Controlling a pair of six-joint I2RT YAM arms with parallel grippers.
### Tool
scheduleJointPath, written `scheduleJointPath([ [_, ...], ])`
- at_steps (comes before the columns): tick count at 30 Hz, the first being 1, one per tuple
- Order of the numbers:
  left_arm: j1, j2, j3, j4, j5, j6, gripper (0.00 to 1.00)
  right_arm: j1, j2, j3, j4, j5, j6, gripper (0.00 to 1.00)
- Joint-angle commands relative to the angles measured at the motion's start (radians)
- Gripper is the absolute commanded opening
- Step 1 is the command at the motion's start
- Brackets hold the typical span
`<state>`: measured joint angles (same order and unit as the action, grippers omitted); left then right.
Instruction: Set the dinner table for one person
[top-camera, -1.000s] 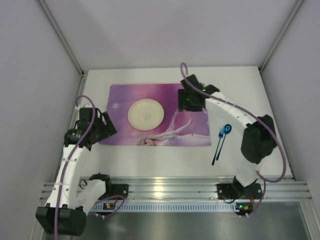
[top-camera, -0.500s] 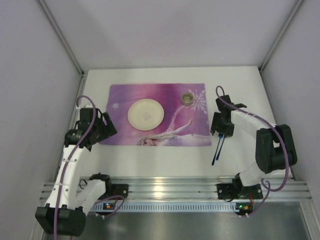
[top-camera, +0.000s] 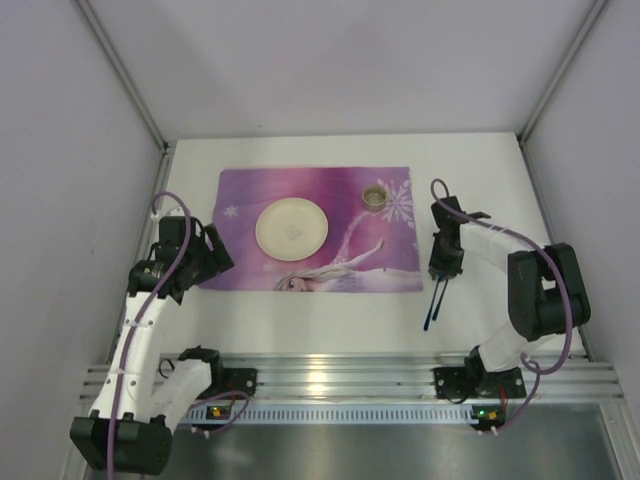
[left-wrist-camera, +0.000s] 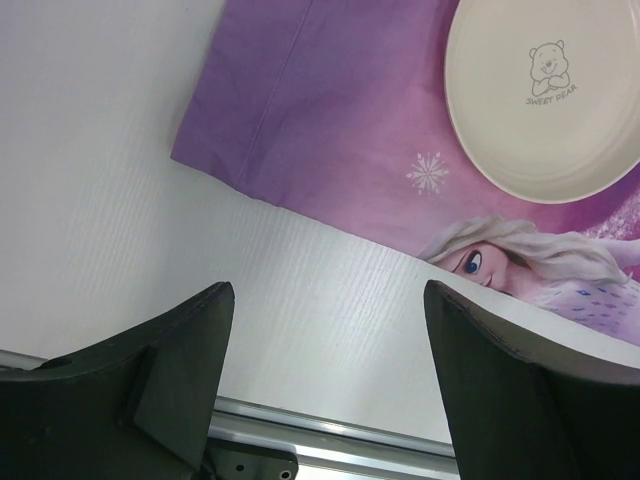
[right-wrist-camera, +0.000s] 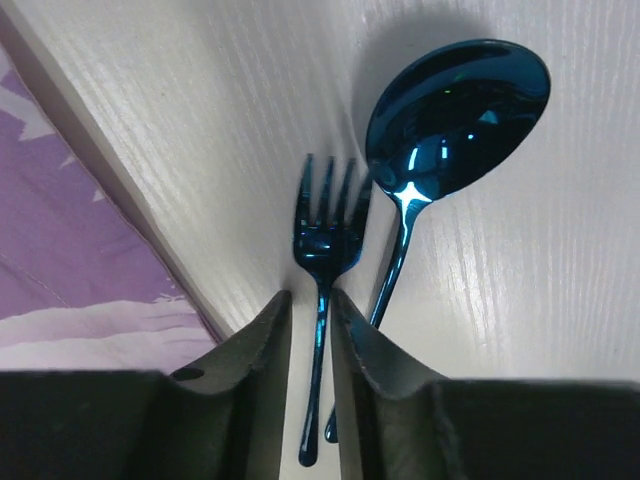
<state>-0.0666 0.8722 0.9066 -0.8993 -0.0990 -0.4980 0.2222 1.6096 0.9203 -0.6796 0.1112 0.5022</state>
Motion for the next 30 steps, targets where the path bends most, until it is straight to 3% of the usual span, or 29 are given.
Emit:
scheduleJointPath([
  [1, -0.004, -0.006, -0.005, 0.023, -0.042, -0.02, 0.82, -0.009, 0.016, -0.067, 0.066, -0.021, 0.041, 0.2],
  [2, -0.002, 0.005, -0.006, 0.022, -0.053, -0.024, 0.82, -0.007, 0.009, -0.075, 0.078, -0.021, 0.045, 0.08],
  [4, -0.002, 0.028, 0.001, 0.008, -0.071, -0.031, 0.82, -0.007, -0.017, -0.077, 0.077, -0.015, 0.044, 0.0],
  [9, -0.004, 0.057, 0.037, 0.005, 0.011, -0.034, 0.8, 0.005, -0.114, 0.053, -0.058, 0.056, 0.032, 0.0],
  [15, -0.077, 0.083, 0.072, 0.241, 0.375, -0.089, 0.86, 0.081, -0.246, 0.398, -0.246, 0.041, 0.073, 0.0],
  [17, -0.146, 0.131, 0.1, 0.339, 0.47, -0.134, 0.87, 0.089, -0.243, 0.477, -0.282, 0.003, 0.094, 0.0],
  [21, -0.32, 0.267, 0.198, 0.542, 0.479, -0.198, 0.89, 0.123, -0.243, 0.597, -0.314, -0.065, 0.156, 0.0],
  [25, -0.508, 0.489, 0.397, 0.572, 0.432, -0.195, 0.88, 0.152, -0.266, 0.603, -0.307, -0.102, 0.179, 0.0],
  [30, -0.631, 0.672, 0.587, 0.58, 0.417, -0.169, 0.88, 0.152, -0.286, 0.589, -0.302, -0.138, 0.194, 0.0],
])
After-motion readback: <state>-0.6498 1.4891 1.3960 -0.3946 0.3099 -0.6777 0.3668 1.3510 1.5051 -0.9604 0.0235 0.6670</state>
